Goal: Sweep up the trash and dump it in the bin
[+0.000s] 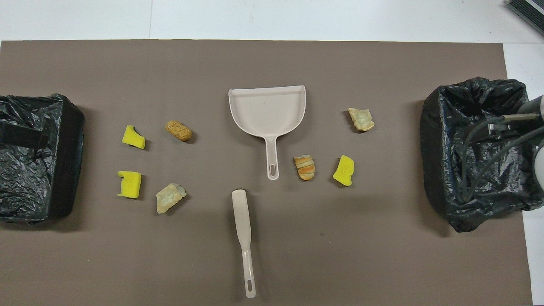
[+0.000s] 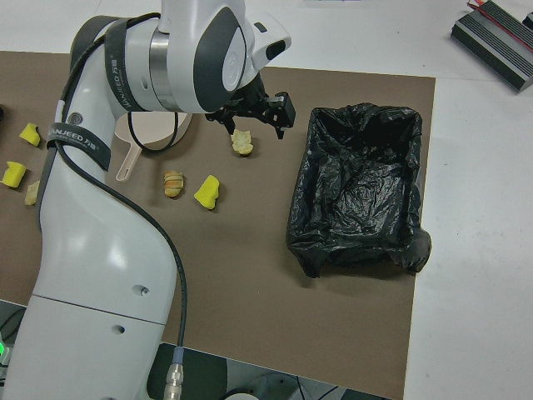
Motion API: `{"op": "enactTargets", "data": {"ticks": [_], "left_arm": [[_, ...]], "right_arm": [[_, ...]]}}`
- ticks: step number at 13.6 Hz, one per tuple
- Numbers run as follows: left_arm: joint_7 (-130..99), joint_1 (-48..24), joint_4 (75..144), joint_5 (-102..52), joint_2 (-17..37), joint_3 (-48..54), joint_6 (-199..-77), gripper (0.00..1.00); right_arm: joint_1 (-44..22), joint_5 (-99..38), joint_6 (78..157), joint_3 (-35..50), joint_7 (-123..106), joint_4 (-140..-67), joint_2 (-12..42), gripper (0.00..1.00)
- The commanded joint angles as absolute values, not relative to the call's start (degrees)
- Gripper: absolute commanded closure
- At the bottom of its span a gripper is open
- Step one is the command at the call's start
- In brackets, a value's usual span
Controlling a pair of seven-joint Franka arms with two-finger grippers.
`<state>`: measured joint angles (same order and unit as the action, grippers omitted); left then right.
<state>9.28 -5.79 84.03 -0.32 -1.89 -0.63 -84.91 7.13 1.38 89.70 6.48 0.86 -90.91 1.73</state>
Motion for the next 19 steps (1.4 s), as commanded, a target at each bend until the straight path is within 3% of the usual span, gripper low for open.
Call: {"op": "enactTargets", "data": {"ticks": [1, 6, 13, 17, 19], "left_arm": [[7.4, -8.3, 90.9, -0.5, -6.3, -0.6, -87.0, 0.0], [-4.6, -17.1, 104.7, -0.5, -12.2, -0.6, -94.1, 0.0], [-22.6, -32.8, 121.5, -0.5, -16.0, -0.6, -106.4, 0.0], [-34.3, -42.8, 131.3, -0.6, -15.3, -0.6, -117.4, 0.0], [-40.6, -48.4, 134.5, -0.6, -11.9, -0.6, -122.6, 0.0]], "right_arm": [[8.0, -0.4, 89.4, 6.8, 2.0, -93.3, -0.4, 0.0], [7.2, 0.7, 90.8, 6.9, 1.8, -93.3, -0.3, 0.0], [7.6, 0.7, 90.9, 6.9, 1.2, -93.3, 0.4, 0.0], [6.9, 0.7, 91.3, 6.9, 1.8, -93.4, 1.0, 0.0], [5.9, 0.7, 92.3, 6.9, 1.8, -93.3, 2.4, 0.0]]}}
